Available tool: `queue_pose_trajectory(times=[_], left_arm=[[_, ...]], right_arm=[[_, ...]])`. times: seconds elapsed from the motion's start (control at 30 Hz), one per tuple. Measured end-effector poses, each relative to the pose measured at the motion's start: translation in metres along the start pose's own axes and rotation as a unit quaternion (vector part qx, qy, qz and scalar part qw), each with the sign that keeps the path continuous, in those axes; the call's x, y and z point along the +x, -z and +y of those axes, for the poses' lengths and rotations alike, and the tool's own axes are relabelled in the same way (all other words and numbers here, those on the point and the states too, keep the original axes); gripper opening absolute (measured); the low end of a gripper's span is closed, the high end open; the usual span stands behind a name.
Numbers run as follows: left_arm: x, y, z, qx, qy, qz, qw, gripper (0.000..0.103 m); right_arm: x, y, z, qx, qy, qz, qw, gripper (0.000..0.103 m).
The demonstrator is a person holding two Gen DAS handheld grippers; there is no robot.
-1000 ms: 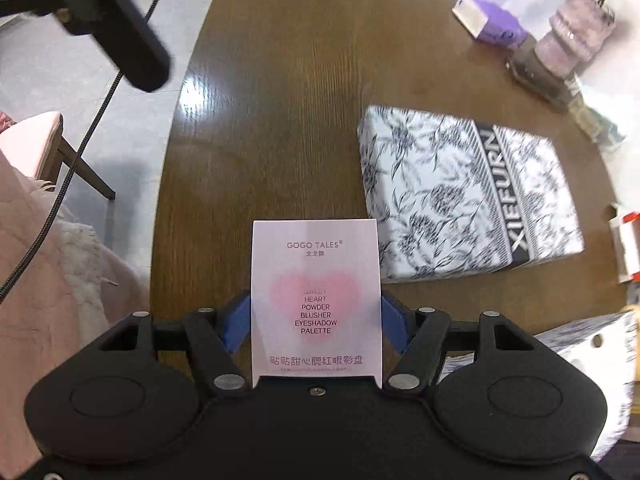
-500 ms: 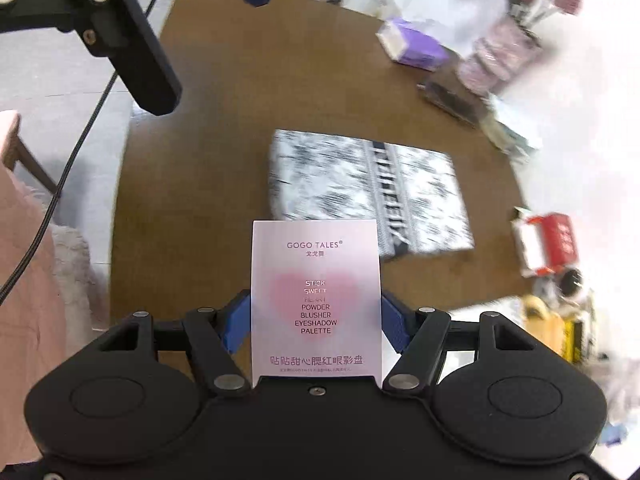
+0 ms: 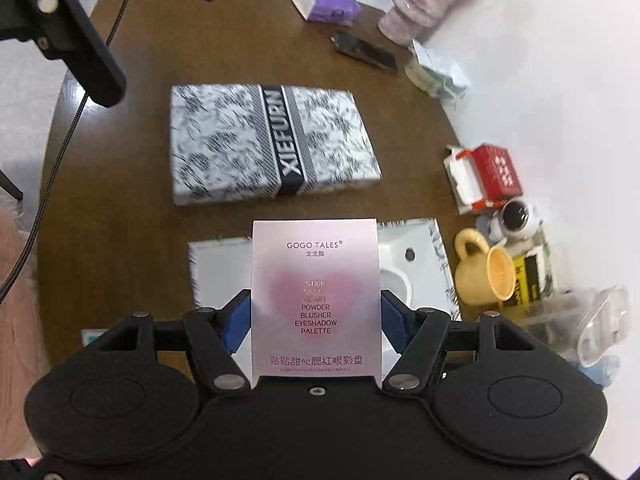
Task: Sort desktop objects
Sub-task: 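Lift the pink card with the right gripper and carry it over the open box, then lower the pink card into the box beside the container and open the right gripper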
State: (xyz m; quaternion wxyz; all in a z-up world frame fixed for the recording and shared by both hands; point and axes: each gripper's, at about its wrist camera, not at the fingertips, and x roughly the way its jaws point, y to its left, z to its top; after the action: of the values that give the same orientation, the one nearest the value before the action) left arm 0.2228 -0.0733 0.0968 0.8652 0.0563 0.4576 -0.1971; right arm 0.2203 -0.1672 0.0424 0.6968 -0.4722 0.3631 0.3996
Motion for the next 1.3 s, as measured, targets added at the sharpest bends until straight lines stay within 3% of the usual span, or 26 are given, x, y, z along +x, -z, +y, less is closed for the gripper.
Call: queue_pose_trajectory(times=[0.37,0.6,0.93,1.3], left_arm=[[0.057,-0.02,0.004,-0.001,-0.014,0.018,0.9998,0.103],[0.079,-0.022,0.017,-0.028,-0.011,0.033,0.999,0.103],[0.095,-0.025,0.025,-0.047,-0.01,0.042,0.9979,0.103],[0.109,-0.025,0.029,-0.058,-0.007,0.058,0.9966,0.103]], right_arm=[[0.108,0.021,-0.03,-0.037,-0.098,0.028,0.994,0.069],[0.163,0.025,-0.045,-0.052,-0.128,0.051,0.989,0.069],[0.192,0.031,-0.05,-0.056,-0.167,0.055,0.983,0.069],[0.195,0.039,-0.044,-0.064,-0.177,0.047,0.981,0.069]])
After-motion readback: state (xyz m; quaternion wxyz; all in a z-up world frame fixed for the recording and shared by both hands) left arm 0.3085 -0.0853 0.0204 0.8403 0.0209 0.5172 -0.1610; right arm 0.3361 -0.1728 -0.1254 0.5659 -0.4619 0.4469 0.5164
